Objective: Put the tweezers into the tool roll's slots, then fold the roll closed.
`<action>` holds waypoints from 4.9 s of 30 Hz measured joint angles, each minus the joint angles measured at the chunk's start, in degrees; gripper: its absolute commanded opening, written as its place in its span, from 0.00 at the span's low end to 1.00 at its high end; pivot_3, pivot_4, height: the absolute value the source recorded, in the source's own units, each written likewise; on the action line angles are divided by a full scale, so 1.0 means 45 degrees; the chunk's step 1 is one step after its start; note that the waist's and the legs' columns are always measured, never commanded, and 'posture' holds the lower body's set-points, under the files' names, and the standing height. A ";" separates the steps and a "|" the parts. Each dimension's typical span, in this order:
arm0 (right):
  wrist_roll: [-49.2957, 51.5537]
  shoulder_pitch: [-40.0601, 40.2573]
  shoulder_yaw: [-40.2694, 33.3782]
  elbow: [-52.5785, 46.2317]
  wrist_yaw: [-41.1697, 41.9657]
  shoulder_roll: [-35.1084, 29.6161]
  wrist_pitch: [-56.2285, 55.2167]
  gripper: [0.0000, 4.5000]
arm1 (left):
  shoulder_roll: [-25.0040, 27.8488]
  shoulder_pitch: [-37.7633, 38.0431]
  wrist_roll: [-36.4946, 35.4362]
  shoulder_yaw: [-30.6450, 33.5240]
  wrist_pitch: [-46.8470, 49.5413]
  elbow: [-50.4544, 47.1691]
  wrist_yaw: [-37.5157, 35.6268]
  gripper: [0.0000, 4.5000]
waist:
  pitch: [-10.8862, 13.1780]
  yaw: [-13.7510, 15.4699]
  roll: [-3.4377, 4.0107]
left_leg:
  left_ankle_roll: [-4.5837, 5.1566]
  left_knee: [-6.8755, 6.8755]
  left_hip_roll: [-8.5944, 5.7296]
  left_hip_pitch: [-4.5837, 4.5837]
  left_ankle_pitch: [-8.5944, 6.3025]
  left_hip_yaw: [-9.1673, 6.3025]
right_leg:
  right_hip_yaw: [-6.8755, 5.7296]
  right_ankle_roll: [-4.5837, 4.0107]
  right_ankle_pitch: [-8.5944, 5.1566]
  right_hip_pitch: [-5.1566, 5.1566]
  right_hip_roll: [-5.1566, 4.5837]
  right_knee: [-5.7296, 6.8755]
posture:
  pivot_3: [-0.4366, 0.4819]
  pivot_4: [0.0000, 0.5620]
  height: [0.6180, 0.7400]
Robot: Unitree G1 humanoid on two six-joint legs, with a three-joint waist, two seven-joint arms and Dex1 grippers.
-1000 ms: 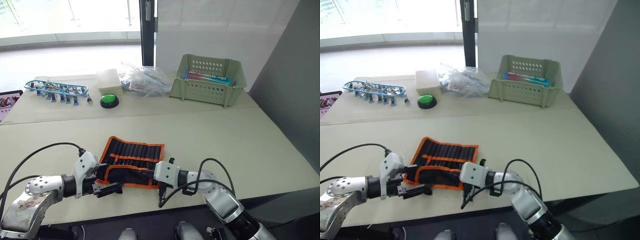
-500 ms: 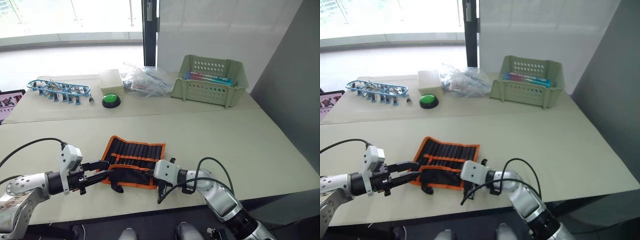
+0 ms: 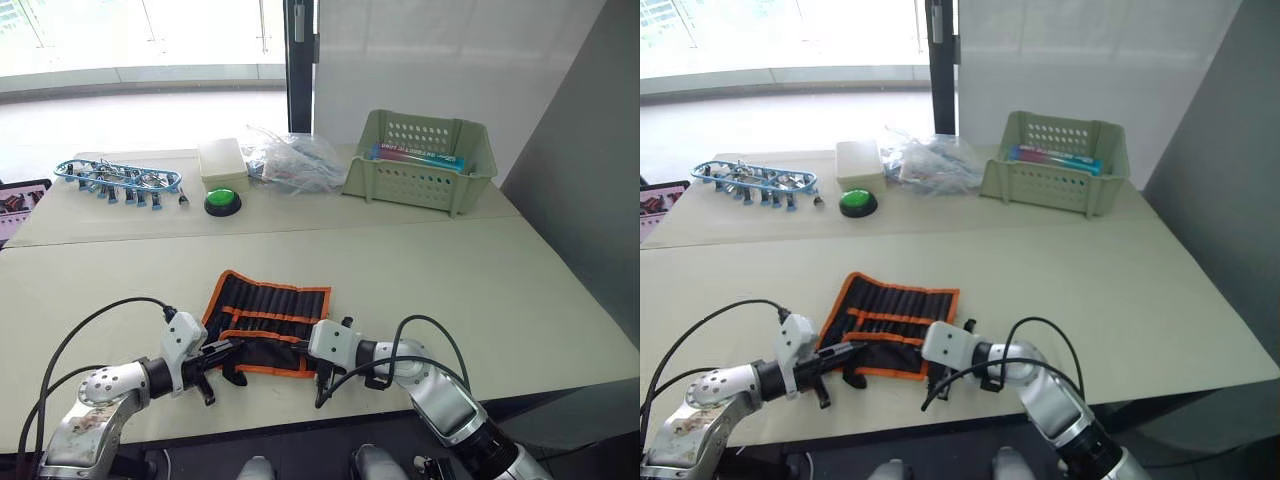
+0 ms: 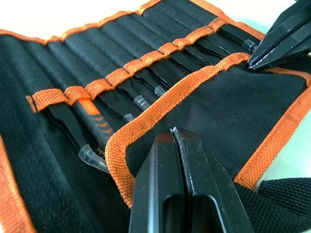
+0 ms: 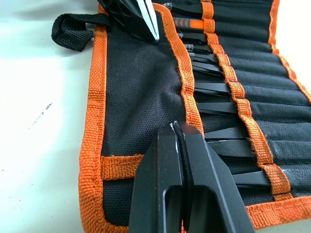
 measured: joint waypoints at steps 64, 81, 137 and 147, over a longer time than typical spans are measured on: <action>0.4967 0.1958 -0.4324 -0.4197 -0.1092 -0.0262 0.8801 0.93 | 0.2255 0.5533 -0.3430 0.7206 0.0390 -0.1431 -0.3873 0.99 | 0.0042 -0.0017 0.0000 | -0.0001 -0.0008 0.0003 -0.0056 -0.0009 0.0009 | -0.0007 -0.0105 -0.0068 -0.0057 -0.0025 -0.0068 | 0.48 0.27 0.97; 0.7934 -0.0714 -0.6984 -0.1378 -0.3330 0.4333 1.3468 0.93 | 0.2202 0.5063 -0.2917 0.6587 -0.0134 -0.1623 -0.4135 0.99 | 0.0054 -0.0491 0.0010 | 0.0003 -0.0108 0.0039 -0.0036 -0.0008 0.0011 | -0.0010 -0.0112 -0.0061 -0.0077 0.0014 -0.0052 | 0.48 0.27 0.97; 0.9161 -0.3669 -0.7815 -0.0425 -0.7767 0.5482 1.4335 0.01 | 0.1919 0.3987 -0.1949 0.4643 -0.1003 -0.1077 -0.3447 1.00 | 0.0090 -0.0343 0.0080 | 0.0011 -0.0174 0.0035 -0.0153 -0.0003 0.0009 | -0.0009 -0.0061 -0.0030 -0.0223 0.0020 -0.0010 | 0.48 0.27 0.97; 0.7994 -0.2791 -0.5186 0.0850 -0.7910 0.5564 1.1690 0.01 | 0.1922 0.3916 -0.1934 0.4632 -0.1003 -0.1071 -0.3427 1.00 | 0.0082 -0.0369 0.0074 | 0.0011 -0.0172 0.0035 -0.0130 -0.0003 0.0009 | -0.0007 -0.0060 -0.0030 -0.0212 0.0021 -0.0001 | 0.48 0.27 0.97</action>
